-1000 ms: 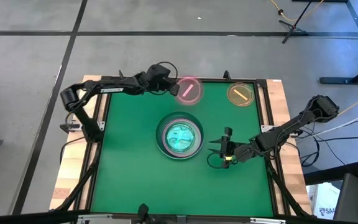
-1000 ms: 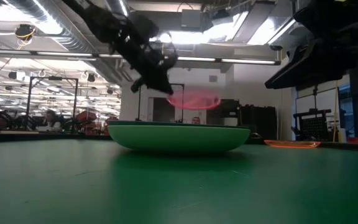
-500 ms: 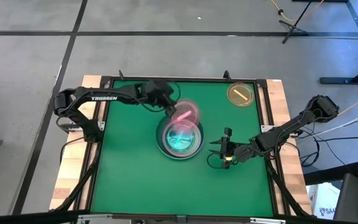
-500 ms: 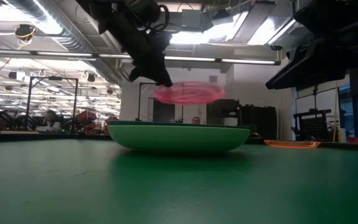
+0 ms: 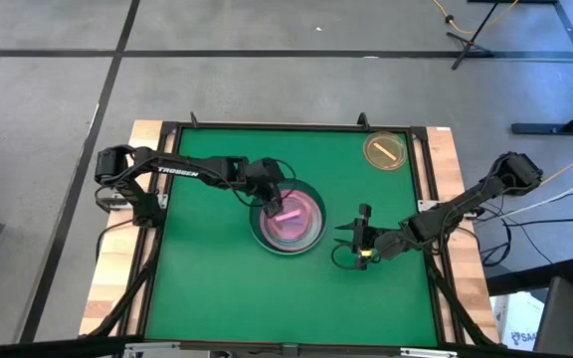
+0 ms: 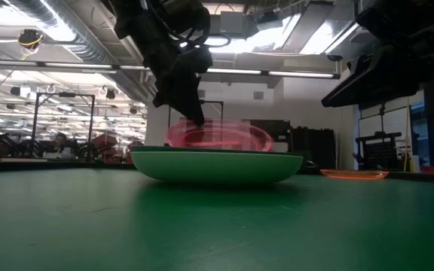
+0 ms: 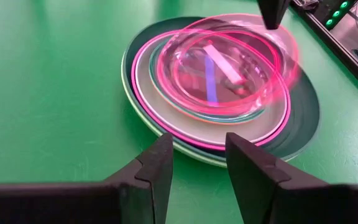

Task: Stack plastic plates
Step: Stack the pink plate on top of the blue plate, then stack the orange plate on top of the pink plate

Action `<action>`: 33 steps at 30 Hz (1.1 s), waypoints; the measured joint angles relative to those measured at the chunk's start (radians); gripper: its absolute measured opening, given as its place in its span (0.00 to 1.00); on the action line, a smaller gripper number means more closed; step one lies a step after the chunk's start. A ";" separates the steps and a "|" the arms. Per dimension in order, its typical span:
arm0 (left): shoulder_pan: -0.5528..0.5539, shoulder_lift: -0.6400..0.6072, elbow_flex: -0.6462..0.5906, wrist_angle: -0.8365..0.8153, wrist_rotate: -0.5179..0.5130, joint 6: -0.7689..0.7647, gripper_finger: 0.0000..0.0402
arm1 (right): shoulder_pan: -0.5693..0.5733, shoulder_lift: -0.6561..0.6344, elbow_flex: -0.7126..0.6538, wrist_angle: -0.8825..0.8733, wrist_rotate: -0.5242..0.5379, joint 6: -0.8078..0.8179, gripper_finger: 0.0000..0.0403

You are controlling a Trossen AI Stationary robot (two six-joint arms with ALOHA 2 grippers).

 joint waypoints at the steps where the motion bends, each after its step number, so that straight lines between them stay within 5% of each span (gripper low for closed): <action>1: -0.002 0.005 0.000 -0.004 -0.001 0.000 0.01 | 0.000 0.000 0.000 0.002 0.000 0.000 0.35; 7: 0.003 0.009 0.000 -0.011 -0.003 -0.027 0.03 | 0.000 0.000 0.000 -0.007 0.006 0.001 0.35; 16: 0.003 0.007 0.000 -0.041 -0.052 -0.020 0.26 | 0.000 0.000 0.000 -0.005 0.005 0.002 0.35; 24: -0.165 -0.034 0.000 0.002 -0.194 0.077 0.31 | 0.000 0.000 0.000 -0.014 -0.003 0.001 0.35; 33: -0.418 -0.033 -0.117 0.454 -0.275 0.242 0.31 | 0.000 0.000 0.000 -0.045 -0.003 0.050 0.35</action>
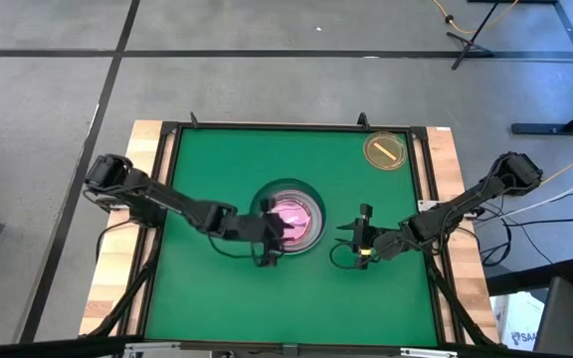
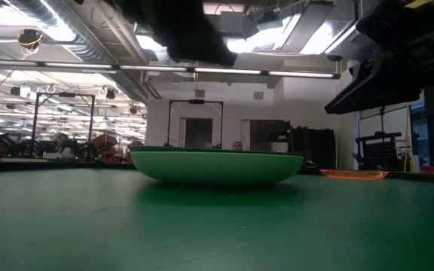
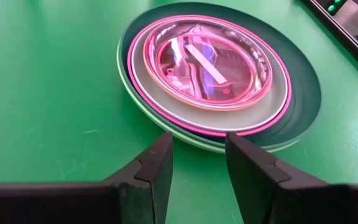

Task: Stack plastic plates
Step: Stack the orange plate on top of the pink plate

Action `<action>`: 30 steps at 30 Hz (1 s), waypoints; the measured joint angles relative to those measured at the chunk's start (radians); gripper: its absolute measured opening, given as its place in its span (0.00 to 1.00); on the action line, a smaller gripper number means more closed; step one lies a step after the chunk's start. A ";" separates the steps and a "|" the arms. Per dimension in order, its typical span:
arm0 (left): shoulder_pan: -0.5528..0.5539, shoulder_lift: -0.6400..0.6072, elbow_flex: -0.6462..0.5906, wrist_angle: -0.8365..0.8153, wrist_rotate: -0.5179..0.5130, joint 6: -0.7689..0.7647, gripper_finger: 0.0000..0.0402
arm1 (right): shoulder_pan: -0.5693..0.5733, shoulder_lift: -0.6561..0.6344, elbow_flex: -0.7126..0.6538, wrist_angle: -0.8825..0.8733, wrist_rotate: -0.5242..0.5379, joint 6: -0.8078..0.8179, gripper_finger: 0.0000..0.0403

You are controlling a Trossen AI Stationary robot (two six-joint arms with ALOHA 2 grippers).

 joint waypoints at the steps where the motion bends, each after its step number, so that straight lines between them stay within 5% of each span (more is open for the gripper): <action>1: -0.014 -0.001 -0.009 0.047 -0.002 0.002 0.31 | 0.000 0.000 0.000 -0.001 0.000 0.000 0.35; 9: -0.124 -0.001 -0.162 0.293 -0.049 0.002 0.31 | -0.007 0.000 0.028 -0.046 0.038 0.055 0.35; 18: -0.245 0.012 -0.374 0.691 -0.129 -0.016 0.31 | -0.170 0.000 0.181 -0.377 0.054 0.064 0.35; 30: -0.231 0.013 -0.386 0.683 -0.174 -0.038 0.31 | -0.565 -0.001 0.233 -0.613 -0.075 0.037 0.35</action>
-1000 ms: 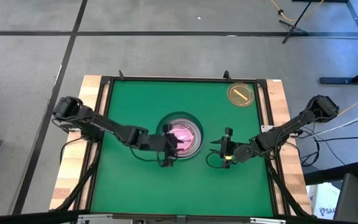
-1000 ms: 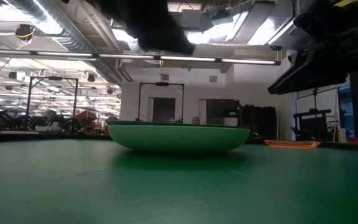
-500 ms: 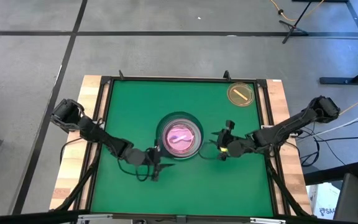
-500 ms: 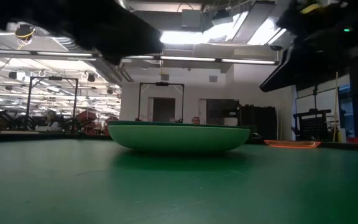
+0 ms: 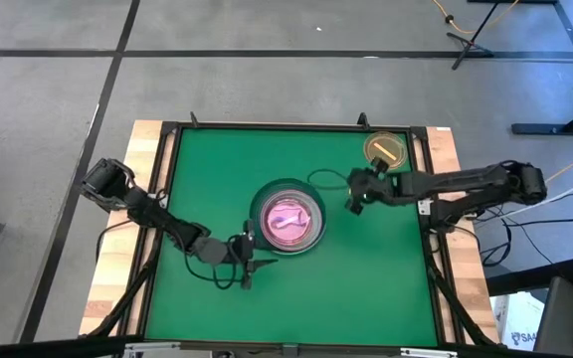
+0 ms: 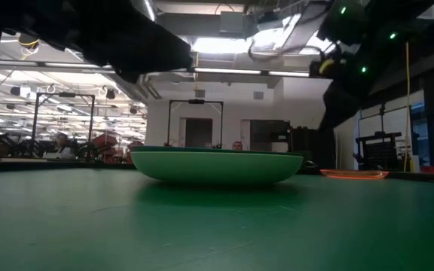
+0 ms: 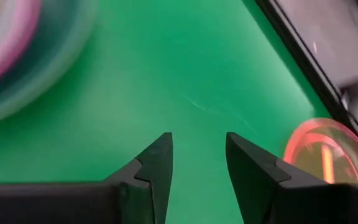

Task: Stack plastic plates
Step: Stack the orange plate on top of the pink plate

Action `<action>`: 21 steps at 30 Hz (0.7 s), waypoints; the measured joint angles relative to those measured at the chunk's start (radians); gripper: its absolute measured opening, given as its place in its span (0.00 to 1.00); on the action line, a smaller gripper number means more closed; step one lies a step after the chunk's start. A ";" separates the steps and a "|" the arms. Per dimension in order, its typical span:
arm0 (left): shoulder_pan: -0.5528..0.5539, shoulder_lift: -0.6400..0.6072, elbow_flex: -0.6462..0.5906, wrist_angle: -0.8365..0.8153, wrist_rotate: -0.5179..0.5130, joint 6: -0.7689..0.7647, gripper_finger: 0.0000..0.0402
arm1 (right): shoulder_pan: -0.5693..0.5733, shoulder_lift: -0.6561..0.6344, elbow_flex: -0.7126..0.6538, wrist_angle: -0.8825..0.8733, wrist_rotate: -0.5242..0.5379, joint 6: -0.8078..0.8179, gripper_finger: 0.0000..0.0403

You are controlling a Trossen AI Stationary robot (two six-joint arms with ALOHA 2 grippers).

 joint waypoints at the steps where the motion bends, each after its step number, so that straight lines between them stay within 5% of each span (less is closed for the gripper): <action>1: 0.004 0.000 0.000 -0.004 0.000 -0.014 0.31 | -0.035 0.000 0.000 -0.021 -0.011 -0.002 0.35; 7: 0.011 0.000 0.000 0.000 0.000 -0.021 0.31 | -0.215 0.000 -0.001 -0.036 -0.022 -0.036 0.35; 21: 0.017 0.000 0.000 -0.017 0.003 -0.023 0.31 | -0.481 0.002 -0.002 -0.050 -0.276 -0.078 0.35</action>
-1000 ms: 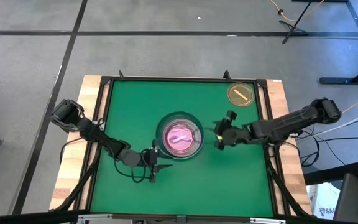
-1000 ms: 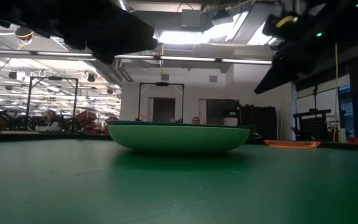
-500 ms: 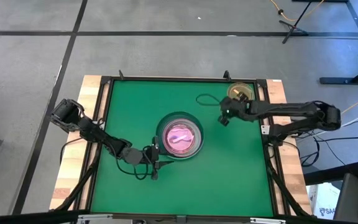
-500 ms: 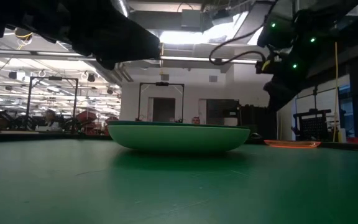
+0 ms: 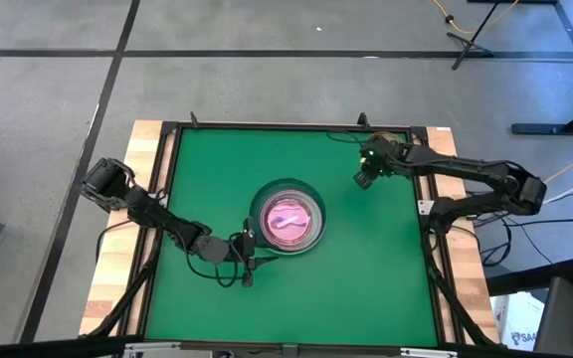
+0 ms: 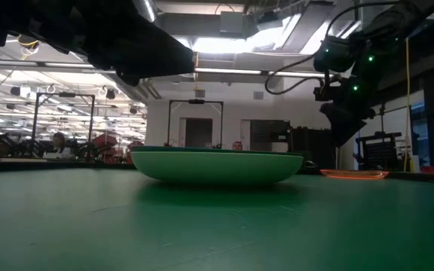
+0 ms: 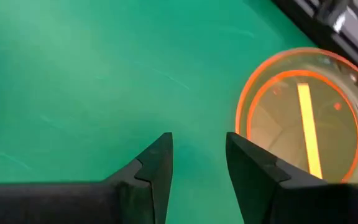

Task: Stack plastic plates
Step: Stack the orange plate on top of the pink plate

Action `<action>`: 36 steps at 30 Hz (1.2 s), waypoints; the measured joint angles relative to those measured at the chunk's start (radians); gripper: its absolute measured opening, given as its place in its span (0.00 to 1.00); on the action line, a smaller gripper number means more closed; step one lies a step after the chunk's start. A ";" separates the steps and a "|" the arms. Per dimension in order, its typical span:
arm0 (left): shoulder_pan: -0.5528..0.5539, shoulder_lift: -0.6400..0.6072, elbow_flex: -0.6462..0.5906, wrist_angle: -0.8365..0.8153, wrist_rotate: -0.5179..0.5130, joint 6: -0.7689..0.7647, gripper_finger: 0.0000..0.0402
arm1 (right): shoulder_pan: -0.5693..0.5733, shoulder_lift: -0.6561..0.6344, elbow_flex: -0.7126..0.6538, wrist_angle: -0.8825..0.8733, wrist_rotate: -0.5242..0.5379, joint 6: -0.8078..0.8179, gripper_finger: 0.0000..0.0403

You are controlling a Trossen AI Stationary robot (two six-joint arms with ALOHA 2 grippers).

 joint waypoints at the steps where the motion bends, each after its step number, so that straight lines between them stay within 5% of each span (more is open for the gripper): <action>1: 0.000 0.000 0.000 0.000 0.000 0.000 0.31 | -0.013 0.006 0.000 -0.006 -0.006 0.001 0.35; 7: 0.000 0.000 0.000 -0.010 0.000 0.001 0.31 | -0.049 0.092 0.000 -0.006 -0.006 0.009 0.35; 19: 0.000 0.000 0.000 -0.020 -0.001 0.002 0.31 | -0.055 0.310 0.000 0.158 0.210 -0.013 0.35; 25: 0.000 0.000 0.000 -0.021 -0.002 0.001 0.31 | -0.112 0.390 0.004 0.212 0.210 -0.008 0.34; 36: 0.000 0.000 0.000 -0.027 -0.001 0.002 0.31 | -0.117 0.405 0.002 0.247 0.195 -0.039 0.09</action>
